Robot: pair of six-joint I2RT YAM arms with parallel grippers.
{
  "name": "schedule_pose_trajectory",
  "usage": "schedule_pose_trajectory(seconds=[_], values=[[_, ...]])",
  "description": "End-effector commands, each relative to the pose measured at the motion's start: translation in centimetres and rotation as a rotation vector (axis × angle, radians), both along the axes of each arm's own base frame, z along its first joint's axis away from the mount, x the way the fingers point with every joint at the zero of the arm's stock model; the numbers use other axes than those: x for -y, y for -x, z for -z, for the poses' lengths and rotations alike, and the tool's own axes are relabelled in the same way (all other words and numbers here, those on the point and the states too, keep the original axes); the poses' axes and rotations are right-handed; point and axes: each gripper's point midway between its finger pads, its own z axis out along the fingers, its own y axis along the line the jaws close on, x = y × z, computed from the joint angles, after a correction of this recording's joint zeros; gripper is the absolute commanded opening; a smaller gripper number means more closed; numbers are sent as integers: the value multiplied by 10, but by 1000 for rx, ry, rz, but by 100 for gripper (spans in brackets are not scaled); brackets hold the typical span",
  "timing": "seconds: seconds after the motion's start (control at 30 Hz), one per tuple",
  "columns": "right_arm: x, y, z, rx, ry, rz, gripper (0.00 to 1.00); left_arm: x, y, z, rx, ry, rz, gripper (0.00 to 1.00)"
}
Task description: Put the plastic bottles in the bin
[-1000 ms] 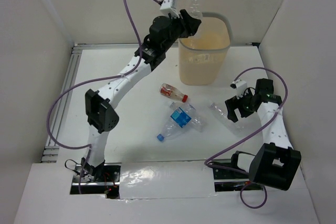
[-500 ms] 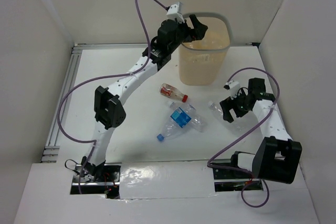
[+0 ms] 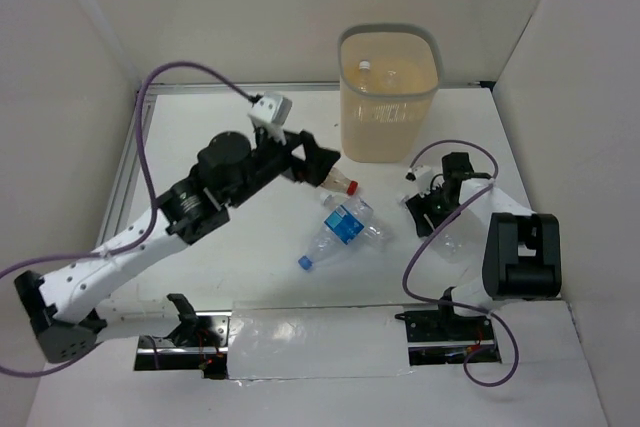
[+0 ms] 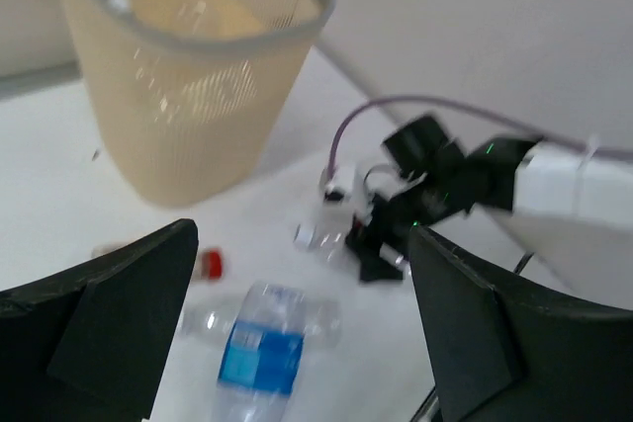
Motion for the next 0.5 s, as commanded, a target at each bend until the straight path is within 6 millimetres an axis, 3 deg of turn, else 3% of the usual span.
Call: schedule_pose_trajectory(seconds=[0.0, 0.03, 0.07, 0.17, 0.2, 0.23, 0.27, 0.3, 0.37, 0.4, 0.47], values=[[0, -11, -2, 14, 9, -11, 65, -29, 14, 94, -157, -176, -76, 100], [-4, -4, -1, -20, -12, -39, 60, -38, 29, 116, -190, -200, -65, 100], [-5, -9, -12, 3, -26, -43, 52, -43, 36, 129, -220, -215, -54, 100], [-16, -8, -52, 64, -78, -115, 49, -46, 68, 178, -291, -319, 18, 100], [-19, -20, -79, 133, -88, -138, 48, -47, 73, 185, -297, -330, 30, 100], [-25, -29, -118, 216, -110, -181, 47, -46, 83, 203, -325, -365, 52, 100], [-30, -21, -120, 199, -137, -189, 47, -46, 87, 209, -331, -377, 61, 100], [-33, -37, -156, 289, -144, -222, 47, -45, 87, 220, -351, -399, 51, 100], [-47, -43, -193, 339, -218, -258, 47, -44, 89, 233, -360, -441, 54, 100], [-51, -55, -230, 430, -230, -281, 46, -39, 92, 245, -369, -485, 72, 100], [-68, -64, -262, 479, -311, -318, 46, -35, 96, 257, -371, -534, 88, 100]])
